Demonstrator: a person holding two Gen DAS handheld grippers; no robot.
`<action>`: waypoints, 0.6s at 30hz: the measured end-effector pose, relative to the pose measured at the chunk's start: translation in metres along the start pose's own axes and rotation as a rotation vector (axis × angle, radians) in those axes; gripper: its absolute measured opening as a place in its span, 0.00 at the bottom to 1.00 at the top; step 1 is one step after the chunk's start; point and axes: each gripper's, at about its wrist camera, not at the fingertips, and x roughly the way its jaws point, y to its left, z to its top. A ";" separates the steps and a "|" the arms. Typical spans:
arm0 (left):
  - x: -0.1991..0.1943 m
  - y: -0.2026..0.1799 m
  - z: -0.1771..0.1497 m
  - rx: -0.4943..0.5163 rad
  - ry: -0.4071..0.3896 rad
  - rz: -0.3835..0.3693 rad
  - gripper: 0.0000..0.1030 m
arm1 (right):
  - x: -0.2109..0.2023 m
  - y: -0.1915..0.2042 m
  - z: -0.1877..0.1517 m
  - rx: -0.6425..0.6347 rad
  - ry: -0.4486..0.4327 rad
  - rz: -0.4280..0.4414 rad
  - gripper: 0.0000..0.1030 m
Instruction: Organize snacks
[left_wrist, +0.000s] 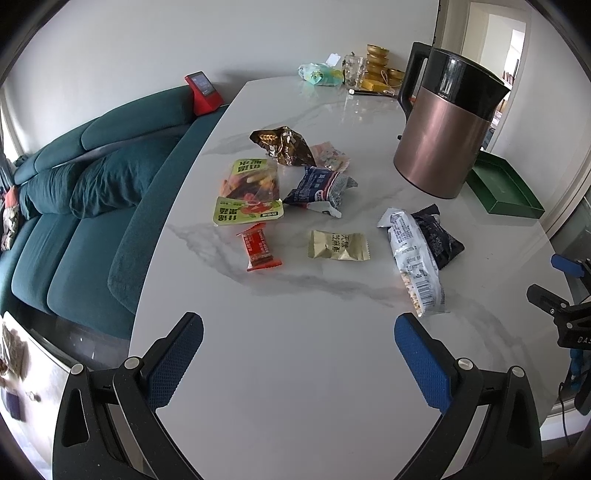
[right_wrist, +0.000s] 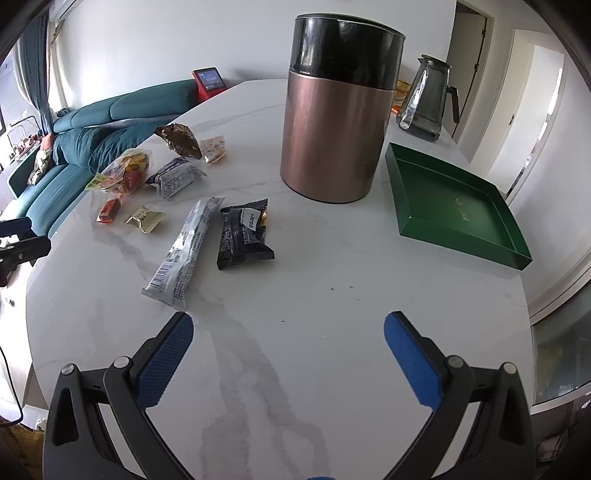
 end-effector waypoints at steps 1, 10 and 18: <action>0.001 0.001 0.000 0.000 0.000 0.001 0.99 | 0.000 0.001 0.001 0.001 -0.001 0.004 1.00; 0.008 0.012 0.005 -0.017 0.011 0.008 0.99 | 0.004 0.011 0.004 -0.001 0.002 0.018 1.00; 0.017 0.007 0.007 -0.019 0.027 -0.012 0.99 | 0.010 0.016 0.008 -0.015 0.006 0.021 1.00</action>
